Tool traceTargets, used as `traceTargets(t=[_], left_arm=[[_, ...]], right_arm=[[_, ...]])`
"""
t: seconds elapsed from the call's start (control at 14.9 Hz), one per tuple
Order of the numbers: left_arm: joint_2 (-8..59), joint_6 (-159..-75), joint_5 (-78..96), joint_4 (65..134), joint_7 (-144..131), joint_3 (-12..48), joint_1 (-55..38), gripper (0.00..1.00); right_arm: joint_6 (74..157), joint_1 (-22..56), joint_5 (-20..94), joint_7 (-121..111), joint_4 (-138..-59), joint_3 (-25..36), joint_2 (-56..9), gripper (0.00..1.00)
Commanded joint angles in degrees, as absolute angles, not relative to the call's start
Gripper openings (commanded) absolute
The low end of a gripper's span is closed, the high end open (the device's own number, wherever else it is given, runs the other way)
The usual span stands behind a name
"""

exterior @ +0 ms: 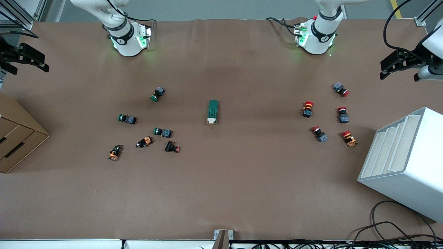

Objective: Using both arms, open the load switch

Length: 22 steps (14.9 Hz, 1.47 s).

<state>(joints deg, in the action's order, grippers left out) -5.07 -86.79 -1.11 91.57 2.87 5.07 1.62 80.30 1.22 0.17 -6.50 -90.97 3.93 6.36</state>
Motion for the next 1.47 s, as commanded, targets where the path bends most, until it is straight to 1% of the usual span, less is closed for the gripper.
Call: traceTargets(t=[0.0,0.2,0.4,0.6,0.74,0.87,1.14,1.2,1.41], left_arm=[[-4.7,-85.6,-2.3,90.3,2.7,5.4,1.5,1.0],[-4.6,-85.6,-2.3,90.2,2.3,5.4,1.2,1.0],[-3.4,-85.7,-2.1,90.2,2.3,7.3,1.2,1.0],[-1.8,-86.8,-1.7,90.4,1.1,13.0,1.0,1.0],[0.3,-89.2,-1.5,91.1,-3.6,17.4,1.0,1.0],[2.6,-92.6,-1.5,92.0,-7.7,21.9,0.9,1.0],[7.1,-104.1,-2.2,96.3,-23.2,31.8,0.1,1.0],[8.7,-106.3,-3.0,96.9,-28.1,32.8,-1.7,1.0],[12.6,-113.3,-8.4,99.6,-42.4,32.9,-9.6,1.0]], right_arm=[[80.4,1.1,-0.6,-7.1,-92.5,3.9,7.9,1.0],[80.4,1.1,-0.6,-7.1,-92.5,3.9,7.9,1.0],[80.4,1.1,-0.6,-7.1,-92.4,4.0,7.9,1.0],[80.4,1.3,-0.7,-7.1,-92.3,3.7,7.9,1.0],[80.4,1.1,-0.6,-7.1,-92.3,3.9,7.9,1.0],[80.2,1.0,-0.6,-7.1,-92.3,4.0,7.8,1.0],[80.9,0.2,-0.6,-7.0,-92.1,4.0,7.8,1.0],[81.0,0.1,-0.6,-7.0,-92.1,4.0,7.8,1.0],[80.4,0.2,-0.6,-7.1,-92.0,4.0,7.8,1.0]])
